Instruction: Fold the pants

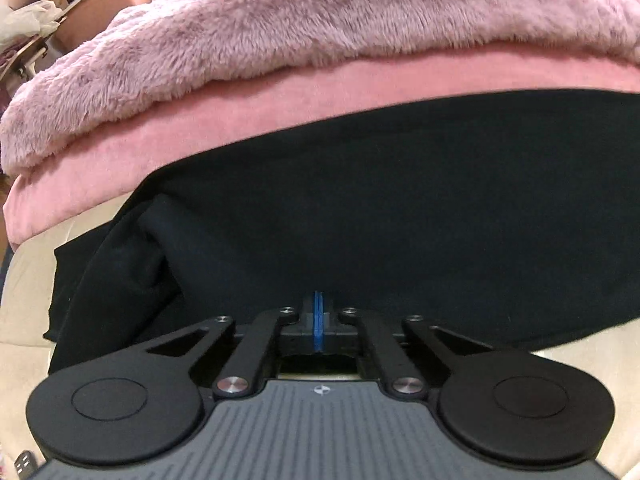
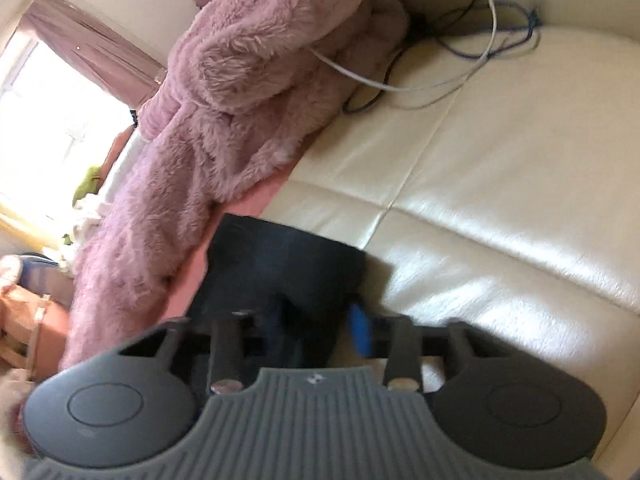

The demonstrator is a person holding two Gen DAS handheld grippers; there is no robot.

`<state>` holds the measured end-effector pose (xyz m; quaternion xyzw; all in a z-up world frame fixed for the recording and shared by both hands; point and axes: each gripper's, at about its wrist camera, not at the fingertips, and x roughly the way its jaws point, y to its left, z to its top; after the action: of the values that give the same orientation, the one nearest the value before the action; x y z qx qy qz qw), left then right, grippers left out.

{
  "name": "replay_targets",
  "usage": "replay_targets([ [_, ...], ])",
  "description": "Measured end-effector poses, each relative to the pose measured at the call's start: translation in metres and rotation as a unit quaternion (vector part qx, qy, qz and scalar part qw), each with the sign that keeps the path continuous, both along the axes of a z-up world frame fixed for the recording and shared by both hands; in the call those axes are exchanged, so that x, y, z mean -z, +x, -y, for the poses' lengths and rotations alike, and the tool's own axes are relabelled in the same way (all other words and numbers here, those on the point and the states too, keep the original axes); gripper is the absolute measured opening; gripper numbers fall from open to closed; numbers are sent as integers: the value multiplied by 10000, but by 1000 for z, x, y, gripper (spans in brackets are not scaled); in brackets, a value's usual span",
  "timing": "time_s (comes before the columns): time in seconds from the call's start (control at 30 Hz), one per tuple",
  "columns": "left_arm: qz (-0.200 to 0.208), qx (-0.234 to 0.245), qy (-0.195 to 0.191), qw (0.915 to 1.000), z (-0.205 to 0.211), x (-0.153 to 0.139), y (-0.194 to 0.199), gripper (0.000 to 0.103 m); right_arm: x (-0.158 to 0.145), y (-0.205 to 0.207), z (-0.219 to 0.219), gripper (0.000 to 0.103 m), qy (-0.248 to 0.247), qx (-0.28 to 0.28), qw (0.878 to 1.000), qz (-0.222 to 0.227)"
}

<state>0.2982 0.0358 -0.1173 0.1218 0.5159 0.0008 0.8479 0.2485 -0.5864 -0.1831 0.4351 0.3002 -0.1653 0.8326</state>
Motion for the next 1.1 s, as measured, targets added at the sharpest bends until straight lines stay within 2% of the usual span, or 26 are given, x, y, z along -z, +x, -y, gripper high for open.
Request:
replay_targets([
  [0.07, -59, -26, 43, 10000, 1, -2, -4, 0, -5, -3, -2, 5, -230, -37, 9997, -39],
  [0.13, -153, 47, -63, 9999, 6, -5, -13, 0, -12, -13, 4, 3, -376, -66, 9992, -76],
  [0.33, -449, 506, -560, 9961, 41, -9, -68, 0, -27, -57, 43, 3, -884, -7, 9948, -511],
  [0.53, -264, 695, -957, 9926, 57, -12, -109, 0, -42, -79, 70, 4, -1874, -238, 9752, -1152],
  [0.6, -173, 681, -1037, 9921, 51, -18, -114, 4, -48, -76, 68, 10, -2076, -438, 9694, -1238],
  [0.67, 102, 690, -1099, 9915, 42, -32, -124, 10, -58, -79, 60, 26, -2352, -529, 9623, -1263],
  [0.73, 421, 710, -1034, 9912, 26, -49, -133, 18, -72, -82, 47, 34, -2620, -610, 9558, -1187],
  [0.83, 711, 469, -1017, 9912, -14, -66, -143, 33, -94, -86, 17, 36, -3002, -909, 9442, -1001],
  [0.9, 828, 84, -1004, 9915, -48, -72, -145, 37, -104, -91, -11, 36, -3054, -1239, 9407, -801],
  [0.97, 884, -361, -1022, 9902, -84, -74, -142, 37, -107, -91, -38, 36, -2961, -1556, 9399, -681],
  [1.03, 912, -750, -1198, 9858, -120, -73, -141, 37, -106, -92, -71, 36, -2840, -1954, 9371, -547],
  [1.1, 902, -1000, -1268, 9827, -148, -68, -137, 37, -100, -92, -111, 36, -2857, -2371, 9273, -471],
])
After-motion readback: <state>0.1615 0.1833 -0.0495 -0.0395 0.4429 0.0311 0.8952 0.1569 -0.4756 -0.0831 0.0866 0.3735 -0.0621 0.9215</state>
